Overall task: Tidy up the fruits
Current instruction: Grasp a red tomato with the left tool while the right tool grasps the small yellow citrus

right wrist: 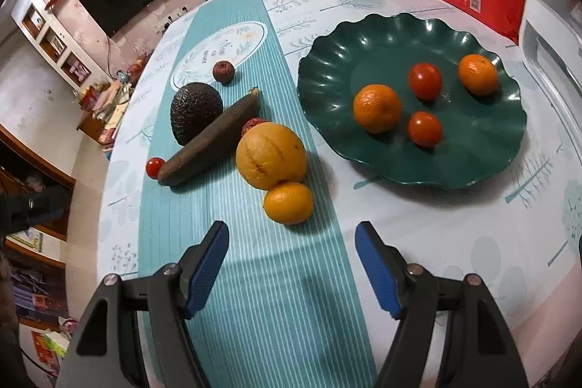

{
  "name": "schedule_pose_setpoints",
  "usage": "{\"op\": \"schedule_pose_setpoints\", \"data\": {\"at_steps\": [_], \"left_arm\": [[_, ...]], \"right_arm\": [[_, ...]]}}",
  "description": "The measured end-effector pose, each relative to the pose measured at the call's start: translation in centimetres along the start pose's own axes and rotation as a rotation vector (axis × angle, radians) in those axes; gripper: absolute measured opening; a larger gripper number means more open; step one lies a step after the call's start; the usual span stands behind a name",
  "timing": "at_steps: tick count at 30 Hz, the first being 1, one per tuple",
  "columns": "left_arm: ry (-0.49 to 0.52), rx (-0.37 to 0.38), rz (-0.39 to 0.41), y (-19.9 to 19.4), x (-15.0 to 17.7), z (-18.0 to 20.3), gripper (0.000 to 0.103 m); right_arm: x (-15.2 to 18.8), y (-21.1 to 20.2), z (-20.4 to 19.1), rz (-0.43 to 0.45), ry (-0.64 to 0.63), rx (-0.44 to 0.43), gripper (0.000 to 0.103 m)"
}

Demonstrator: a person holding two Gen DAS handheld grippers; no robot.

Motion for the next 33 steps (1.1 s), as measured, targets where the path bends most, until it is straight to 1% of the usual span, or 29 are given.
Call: {"op": "schedule_pose_setpoints", "data": {"at_steps": [5, 7, 12, 16, 18, 20, 21, 23, 25, 30, 32, 33], "left_arm": [[-0.029, 0.014, -0.031, 3.1, -1.4, -0.3, 0.078], [-0.034, 0.026, -0.030, 4.2, -1.9, -0.2, 0.078], [-0.064, 0.034, -0.041, 7.0, -2.1, -0.3, 0.078], [-0.082, 0.042, -0.018, 8.5, -2.3, -0.3, 0.077], [-0.093, 0.061, 0.007, 9.1, -2.3, -0.2, 0.076], [-0.107, 0.076, 0.015, 9.6, -2.4, -0.3, 0.071], [-0.117, 0.082, 0.019, 9.8, -2.3, -0.4, 0.066], [-0.131, 0.099, 0.035, 10.1, -2.4, -0.4, 0.064], [-0.132, 0.115, 0.037, 10.4, -2.4, -0.4, 0.059], [-0.129, 0.139, 0.001, 11.5, -2.2, 0.0, 0.045], [-0.129, 0.147, -0.008, 11.8, -2.0, 0.2, 0.044], [-0.130, 0.149, -0.008, 11.8, -1.9, 0.2, 0.041]], "right_arm": [[0.1, 1.2, -1.0, -0.013, -0.060, 0.022, 0.072], [0.2, 1.4, -1.4, -0.011, -0.077, 0.030, 0.072], [0.4, 2.0, -2.0, -0.018, -0.116, 0.070, 0.072], [0.8, 2.6, -2.7, -0.019, -0.162, 0.107, 0.072], [0.9, 2.7, -2.9, -0.012, -0.176, 0.121, 0.070], [1.1, 3.1, -3.3, -0.013, -0.192, 0.124, 0.068], [1.2, 3.2, -3.4, -0.017, -0.201, 0.130, 0.067], [1.3, 3.5, -3.6, -0.023, -0.215, 0.152, 0.062], [1.4, 3.6, -3.7, -0.018, -0.223, 0.169, 0.062], [1.1, 3.7, -3.5, -0.010, -0.243, 0.174, 0.057], [1.0, 3.8, -3.3, -0.014, -0.248, 0.170, 0.054], [0.9, 3.9, -3.3, -0.015, -0.254, 0.167, 0.054]]}}
Point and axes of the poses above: each gripper's, at about its wrist camera, not at the fingertips, and y roughly the way its jaws point, z to its right, x to its underside, the point moved 4 cm from there along y, roughly the way its jaws point, and after that the axes turned 12 degrees about z, right-handed, at the moved point
